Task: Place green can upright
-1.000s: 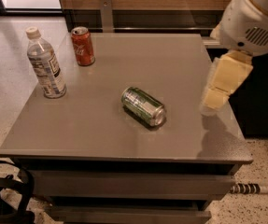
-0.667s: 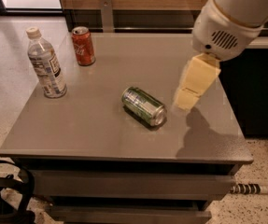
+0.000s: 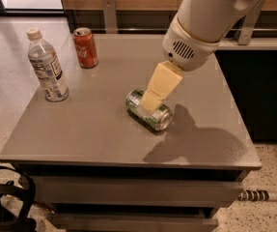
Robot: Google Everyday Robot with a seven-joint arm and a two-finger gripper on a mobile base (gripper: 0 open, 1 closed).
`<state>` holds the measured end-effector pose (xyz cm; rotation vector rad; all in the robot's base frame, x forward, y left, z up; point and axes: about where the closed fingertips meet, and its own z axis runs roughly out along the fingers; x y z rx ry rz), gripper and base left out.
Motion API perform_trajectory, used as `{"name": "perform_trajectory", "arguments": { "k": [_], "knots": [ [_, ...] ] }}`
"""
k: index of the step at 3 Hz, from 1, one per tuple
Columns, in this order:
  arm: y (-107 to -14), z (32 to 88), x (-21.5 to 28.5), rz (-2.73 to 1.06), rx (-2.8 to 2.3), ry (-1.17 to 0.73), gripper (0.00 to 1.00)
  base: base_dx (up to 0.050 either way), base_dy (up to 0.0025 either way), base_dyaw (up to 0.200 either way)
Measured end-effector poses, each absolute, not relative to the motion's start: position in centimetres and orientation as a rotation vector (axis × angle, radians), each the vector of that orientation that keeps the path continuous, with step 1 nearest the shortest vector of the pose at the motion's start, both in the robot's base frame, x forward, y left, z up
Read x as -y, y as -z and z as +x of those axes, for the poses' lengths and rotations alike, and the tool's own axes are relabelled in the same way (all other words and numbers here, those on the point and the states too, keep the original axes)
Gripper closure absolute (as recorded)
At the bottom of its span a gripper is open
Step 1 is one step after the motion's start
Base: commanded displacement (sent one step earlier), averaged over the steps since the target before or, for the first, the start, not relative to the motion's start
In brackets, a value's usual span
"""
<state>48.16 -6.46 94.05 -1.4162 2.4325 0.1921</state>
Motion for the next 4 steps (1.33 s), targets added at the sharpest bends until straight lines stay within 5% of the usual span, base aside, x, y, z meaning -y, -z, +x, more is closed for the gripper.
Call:
{"name": "perform_trajectory", "arguments": {
  "k": [4],
  "knots": [
    [-90.4,51.2,3.4,-1.299,-2.646,-0.007,0.0,0.0,0.0,0.0]
  ]
}}
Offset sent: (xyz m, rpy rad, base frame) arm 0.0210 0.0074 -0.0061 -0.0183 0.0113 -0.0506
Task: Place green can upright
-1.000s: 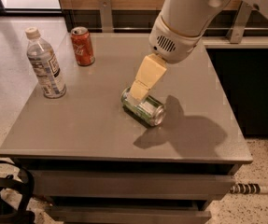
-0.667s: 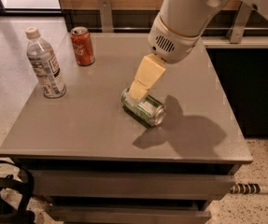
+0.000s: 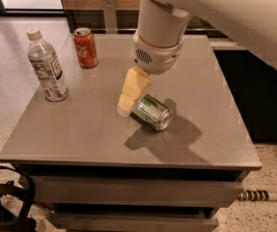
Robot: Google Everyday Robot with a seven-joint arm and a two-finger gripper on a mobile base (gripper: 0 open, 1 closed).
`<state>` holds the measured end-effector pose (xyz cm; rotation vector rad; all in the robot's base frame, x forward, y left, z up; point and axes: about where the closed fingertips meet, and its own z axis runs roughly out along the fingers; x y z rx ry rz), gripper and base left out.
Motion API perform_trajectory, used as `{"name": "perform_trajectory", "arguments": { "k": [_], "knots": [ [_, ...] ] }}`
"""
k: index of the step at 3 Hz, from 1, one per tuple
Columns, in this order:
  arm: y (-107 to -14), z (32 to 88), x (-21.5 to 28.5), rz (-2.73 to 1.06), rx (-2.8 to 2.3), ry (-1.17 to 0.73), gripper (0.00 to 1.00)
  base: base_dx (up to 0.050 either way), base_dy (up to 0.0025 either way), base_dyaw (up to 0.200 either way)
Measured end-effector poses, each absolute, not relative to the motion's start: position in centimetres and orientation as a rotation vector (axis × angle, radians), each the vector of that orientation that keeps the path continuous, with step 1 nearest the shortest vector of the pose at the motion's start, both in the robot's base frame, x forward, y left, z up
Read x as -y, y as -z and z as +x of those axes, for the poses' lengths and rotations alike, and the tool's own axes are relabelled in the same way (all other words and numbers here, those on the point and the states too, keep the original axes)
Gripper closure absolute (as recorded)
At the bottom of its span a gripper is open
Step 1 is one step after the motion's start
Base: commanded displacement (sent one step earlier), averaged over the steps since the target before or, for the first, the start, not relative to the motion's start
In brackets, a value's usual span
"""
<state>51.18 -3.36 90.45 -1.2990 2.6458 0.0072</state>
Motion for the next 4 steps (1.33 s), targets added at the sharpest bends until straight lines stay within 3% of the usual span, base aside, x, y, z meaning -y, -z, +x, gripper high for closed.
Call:
{"name": "perform_trajectory", "arguments": {
  "k": [2,4],
  "knots": [
    [-87.5,51.7,1.7,-1.257,-2.725,0.058,0.0,0.0,0.0,0.0],
    [-84.7,52.4,4.0,-1.135,-2.767,-0.032,0.0,0.0,0.0,0.0]
  ]
}}
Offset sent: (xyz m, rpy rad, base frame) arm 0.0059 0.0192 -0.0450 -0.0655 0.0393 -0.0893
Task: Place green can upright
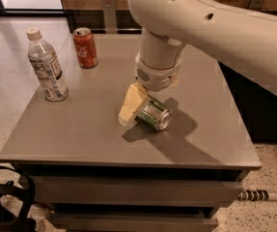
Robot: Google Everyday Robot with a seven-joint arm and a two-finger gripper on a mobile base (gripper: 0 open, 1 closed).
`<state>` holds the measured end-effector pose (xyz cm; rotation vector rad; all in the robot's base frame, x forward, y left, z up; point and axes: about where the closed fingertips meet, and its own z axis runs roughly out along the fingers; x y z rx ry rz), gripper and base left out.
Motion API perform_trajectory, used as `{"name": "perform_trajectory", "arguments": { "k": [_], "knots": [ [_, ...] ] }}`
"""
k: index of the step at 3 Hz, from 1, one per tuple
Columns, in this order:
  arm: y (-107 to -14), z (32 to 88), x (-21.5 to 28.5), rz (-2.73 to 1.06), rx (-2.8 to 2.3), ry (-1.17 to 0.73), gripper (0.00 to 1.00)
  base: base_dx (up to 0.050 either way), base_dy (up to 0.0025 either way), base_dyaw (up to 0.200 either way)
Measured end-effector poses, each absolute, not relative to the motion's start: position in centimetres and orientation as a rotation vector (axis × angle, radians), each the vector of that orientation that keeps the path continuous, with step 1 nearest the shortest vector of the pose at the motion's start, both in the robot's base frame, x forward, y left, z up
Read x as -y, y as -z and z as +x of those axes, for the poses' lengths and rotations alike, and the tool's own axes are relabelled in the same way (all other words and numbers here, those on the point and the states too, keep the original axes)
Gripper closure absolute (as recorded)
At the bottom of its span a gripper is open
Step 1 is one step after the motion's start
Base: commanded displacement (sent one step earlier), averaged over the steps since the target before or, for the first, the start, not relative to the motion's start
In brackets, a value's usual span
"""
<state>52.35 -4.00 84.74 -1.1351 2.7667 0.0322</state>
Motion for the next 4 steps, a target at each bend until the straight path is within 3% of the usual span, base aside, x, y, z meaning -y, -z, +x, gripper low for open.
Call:
{"name": "perform_trajectory", "arguments": {
  "k": [3,4],
  "knots": [
    [-82.6,53.6,2.9,-1.139,-2.752,-0.146,0.0,0.0,0.0,0.0],
    [-81.8,53.5,2.6,-1.159,-2.761,-0.115,0.18,0.0,0.0,0.0]
  ]
}}
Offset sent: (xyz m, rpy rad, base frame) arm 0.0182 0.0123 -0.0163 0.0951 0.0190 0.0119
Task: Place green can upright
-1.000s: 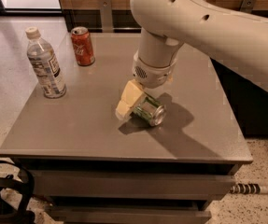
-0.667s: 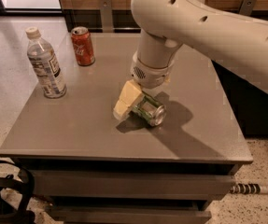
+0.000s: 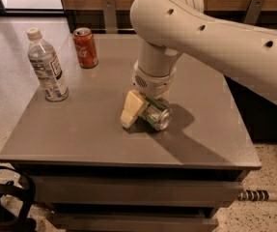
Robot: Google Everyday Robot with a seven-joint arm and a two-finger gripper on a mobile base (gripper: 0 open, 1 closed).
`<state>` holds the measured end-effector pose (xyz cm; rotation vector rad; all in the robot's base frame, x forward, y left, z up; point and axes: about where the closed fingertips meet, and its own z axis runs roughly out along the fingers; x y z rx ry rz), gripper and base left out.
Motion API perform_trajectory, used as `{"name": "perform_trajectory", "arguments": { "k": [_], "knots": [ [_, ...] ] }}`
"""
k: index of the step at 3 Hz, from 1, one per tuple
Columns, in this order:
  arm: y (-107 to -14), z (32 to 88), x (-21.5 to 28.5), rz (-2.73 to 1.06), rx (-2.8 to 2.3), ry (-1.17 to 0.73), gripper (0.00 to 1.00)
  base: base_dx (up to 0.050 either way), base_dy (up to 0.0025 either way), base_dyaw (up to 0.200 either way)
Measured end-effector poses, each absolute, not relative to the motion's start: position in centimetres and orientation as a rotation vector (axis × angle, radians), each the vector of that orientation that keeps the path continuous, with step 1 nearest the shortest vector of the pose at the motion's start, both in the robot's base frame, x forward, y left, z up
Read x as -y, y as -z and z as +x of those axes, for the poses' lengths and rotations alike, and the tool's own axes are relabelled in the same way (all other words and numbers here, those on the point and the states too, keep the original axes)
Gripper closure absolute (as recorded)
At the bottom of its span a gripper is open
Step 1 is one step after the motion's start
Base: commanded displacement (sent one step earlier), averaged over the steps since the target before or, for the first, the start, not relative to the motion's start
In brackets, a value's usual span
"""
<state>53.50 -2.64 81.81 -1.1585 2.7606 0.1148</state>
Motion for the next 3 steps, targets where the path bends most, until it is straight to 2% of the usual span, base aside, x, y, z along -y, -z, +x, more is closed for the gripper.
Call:
{"name": "perform_trajectory", "arguments": {
  "k": [3],
  "knots": [
    [-81.76,53.39,2.51,-1.164,-2.758,-0.113,0.87,0.0,0.0,0.0]
  ]
}}
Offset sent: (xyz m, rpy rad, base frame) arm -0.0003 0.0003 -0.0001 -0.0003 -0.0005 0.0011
